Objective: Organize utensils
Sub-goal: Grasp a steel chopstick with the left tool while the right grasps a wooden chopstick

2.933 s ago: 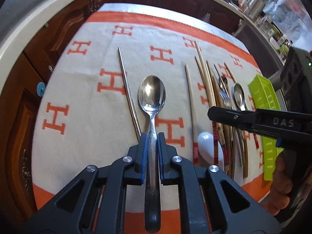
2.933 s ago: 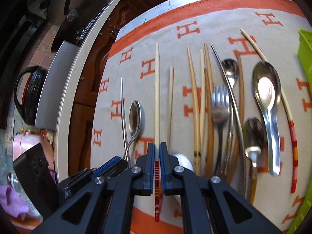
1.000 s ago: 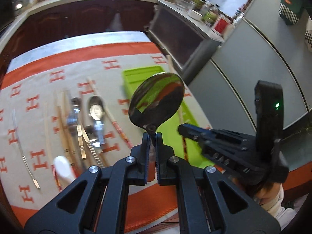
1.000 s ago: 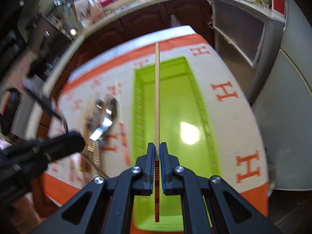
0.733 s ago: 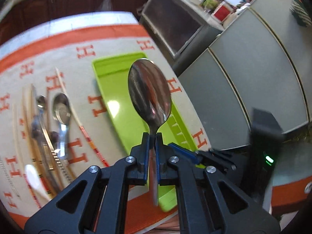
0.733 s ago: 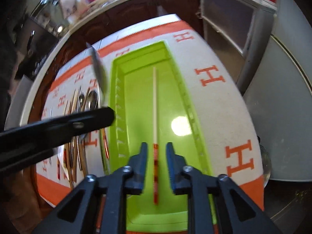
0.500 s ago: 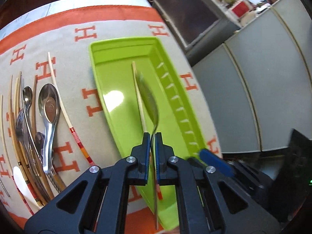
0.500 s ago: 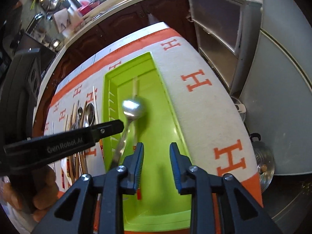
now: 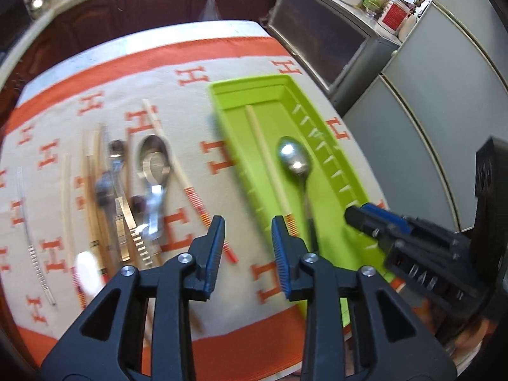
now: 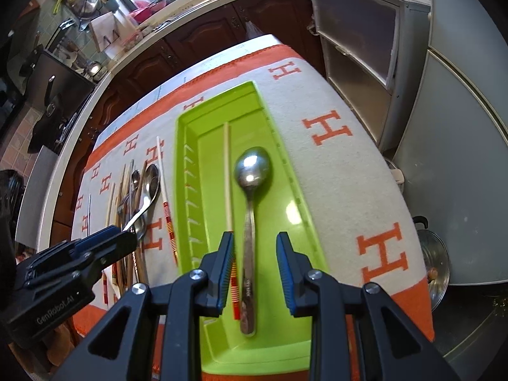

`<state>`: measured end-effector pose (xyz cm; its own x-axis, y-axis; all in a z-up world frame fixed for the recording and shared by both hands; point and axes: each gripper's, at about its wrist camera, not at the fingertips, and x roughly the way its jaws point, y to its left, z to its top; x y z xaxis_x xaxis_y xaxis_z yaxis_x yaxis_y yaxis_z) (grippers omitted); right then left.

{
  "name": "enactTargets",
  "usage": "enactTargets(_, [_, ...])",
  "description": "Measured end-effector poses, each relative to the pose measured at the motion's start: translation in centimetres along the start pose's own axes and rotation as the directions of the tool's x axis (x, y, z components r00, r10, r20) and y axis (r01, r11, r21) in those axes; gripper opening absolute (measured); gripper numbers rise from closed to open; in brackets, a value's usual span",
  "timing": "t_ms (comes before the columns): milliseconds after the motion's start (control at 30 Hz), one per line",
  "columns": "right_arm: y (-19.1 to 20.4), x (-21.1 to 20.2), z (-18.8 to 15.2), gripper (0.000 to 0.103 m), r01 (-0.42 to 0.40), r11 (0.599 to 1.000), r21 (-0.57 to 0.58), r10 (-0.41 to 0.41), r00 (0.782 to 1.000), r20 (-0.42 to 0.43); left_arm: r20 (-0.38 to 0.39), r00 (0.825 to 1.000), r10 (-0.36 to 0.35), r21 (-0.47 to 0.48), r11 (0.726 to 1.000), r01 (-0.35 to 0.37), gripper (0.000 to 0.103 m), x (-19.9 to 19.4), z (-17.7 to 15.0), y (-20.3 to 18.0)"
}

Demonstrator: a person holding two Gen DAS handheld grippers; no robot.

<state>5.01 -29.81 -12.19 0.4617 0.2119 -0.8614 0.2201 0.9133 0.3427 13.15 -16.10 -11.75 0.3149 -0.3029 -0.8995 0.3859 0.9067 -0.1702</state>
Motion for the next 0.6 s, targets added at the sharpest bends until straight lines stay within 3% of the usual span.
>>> enactTargets(167, [2.1, -0.6, -0.8, 0.027, 0.003, 0.999, -0.054, -0.002, 1.000, 0.018, 0.038, 0.997, 0.064, 0.000, 0.998, -0.064, 0.027, -2.4, -2.6, 2.6])
enactTargets(300, [4.1, -1.1, -1.5, 0.029, 0.012, 0.994, -0.106, -0.008, 0.999, 0.045, 0.069, 0.996, 0.065, -0.030, 0.998, -0.063, 0.027, -4.1, -4.3, 5.1])
enactTargets(400, [6.3, -1.6, -2.0, 0.039, -0.002, 0.987, -0.159, 0.012, 0.998, 0.062, 0.099, 0.994, 0.050, -0.085, 0.995, -0.042, 0.027, -5.7, -5.4, 7.7])
enactTargets(600, [11.2, -1.0, -2.2, 0.040, -0.062, 0.968, -0.242, 0.070, 0.997, 0.028, 0.136, 0.986, 0.095, -0.133, 0.988, -0.076, 0.028, -9.0, -7.2, 11.9])
